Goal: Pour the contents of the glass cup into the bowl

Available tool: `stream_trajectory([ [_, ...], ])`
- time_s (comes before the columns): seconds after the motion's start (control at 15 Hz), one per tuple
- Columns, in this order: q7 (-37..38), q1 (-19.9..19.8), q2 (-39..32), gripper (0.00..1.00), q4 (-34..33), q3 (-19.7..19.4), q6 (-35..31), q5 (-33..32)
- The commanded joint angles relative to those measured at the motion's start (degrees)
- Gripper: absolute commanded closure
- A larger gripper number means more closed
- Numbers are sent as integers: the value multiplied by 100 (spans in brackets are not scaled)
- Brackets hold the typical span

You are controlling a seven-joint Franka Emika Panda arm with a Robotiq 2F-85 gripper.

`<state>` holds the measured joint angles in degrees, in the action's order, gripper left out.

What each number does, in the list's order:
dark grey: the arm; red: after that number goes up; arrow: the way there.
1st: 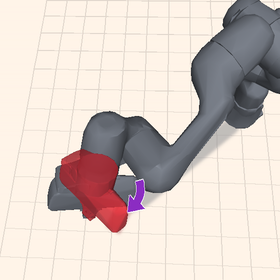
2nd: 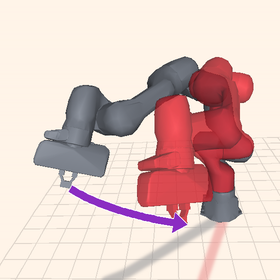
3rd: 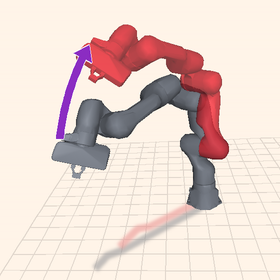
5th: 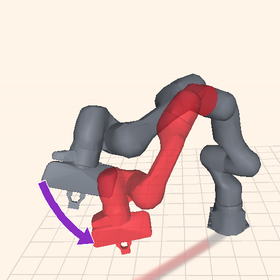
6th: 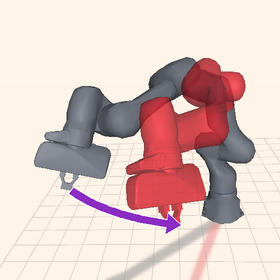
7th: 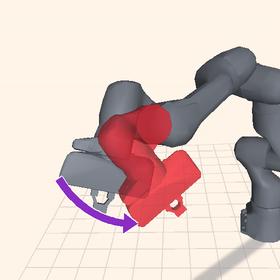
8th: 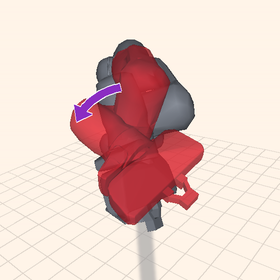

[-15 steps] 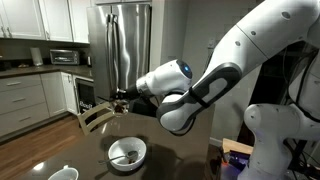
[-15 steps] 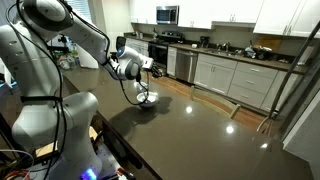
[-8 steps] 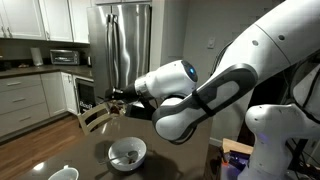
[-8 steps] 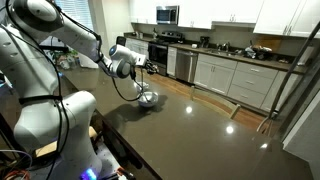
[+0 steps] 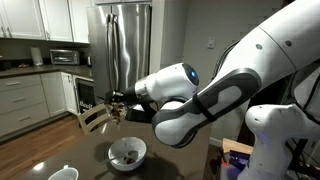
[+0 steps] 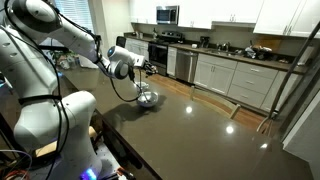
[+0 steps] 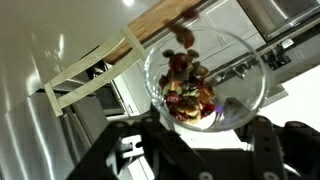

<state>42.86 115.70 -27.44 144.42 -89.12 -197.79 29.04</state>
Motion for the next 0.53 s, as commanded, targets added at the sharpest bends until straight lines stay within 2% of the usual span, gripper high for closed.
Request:
stream_trajectory([
  [0.0,-354,-196,-44,58,-2,243,-31,297],
  [0.47,-700,-292,-203,58,-22,367,-30,461],
])
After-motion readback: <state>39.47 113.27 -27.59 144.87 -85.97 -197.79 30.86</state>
